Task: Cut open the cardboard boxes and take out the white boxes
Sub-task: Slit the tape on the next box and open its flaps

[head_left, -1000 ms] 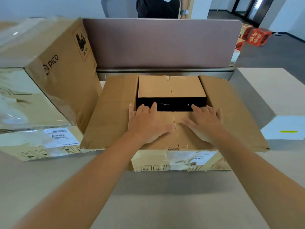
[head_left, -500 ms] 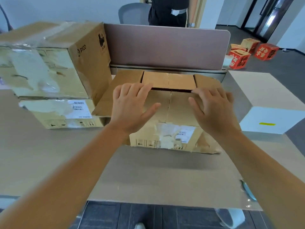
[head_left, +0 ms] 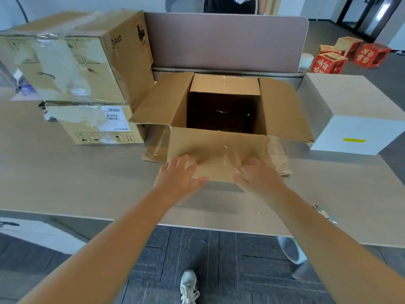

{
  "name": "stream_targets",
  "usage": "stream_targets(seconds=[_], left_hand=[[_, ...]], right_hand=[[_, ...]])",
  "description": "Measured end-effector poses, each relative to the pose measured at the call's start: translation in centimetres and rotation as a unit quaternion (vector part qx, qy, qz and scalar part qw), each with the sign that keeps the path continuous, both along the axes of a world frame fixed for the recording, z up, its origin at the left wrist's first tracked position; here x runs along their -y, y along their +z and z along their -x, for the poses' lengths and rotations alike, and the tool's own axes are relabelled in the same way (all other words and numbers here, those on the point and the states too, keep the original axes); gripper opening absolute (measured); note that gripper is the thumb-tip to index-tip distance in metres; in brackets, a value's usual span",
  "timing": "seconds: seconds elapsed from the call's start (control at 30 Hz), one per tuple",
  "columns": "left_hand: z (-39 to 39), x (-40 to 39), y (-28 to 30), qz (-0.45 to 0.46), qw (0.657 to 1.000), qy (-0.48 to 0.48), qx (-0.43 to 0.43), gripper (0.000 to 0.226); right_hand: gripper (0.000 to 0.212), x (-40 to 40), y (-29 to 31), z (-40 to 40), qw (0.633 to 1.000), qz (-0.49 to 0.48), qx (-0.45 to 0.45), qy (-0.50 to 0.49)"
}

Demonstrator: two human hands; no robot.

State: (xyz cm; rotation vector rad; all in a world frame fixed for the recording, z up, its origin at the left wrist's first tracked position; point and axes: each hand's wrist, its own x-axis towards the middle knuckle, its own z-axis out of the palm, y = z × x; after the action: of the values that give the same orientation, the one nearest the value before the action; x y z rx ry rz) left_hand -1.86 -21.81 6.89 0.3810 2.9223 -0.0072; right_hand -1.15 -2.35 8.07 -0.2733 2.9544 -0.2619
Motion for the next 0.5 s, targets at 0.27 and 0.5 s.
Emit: stream_targets(seconds=[0.27, 0.5], left_hand=[[2.2, -1.2, 3.2, -0.069, 0.996, -0.005, -0.052, 0.056], [8.8, -1.3, 7.3, -0.149, 0.989, 0.002, -0.016, 0.056]], right_hand=[[0.036, -0.8, 2.8, 2.1, 0.996, 0.059, -0.064, 0.003], [0.043, -1.3, 5.6, 8.4, 0.995, 0.079, -0.066, -0.017]])
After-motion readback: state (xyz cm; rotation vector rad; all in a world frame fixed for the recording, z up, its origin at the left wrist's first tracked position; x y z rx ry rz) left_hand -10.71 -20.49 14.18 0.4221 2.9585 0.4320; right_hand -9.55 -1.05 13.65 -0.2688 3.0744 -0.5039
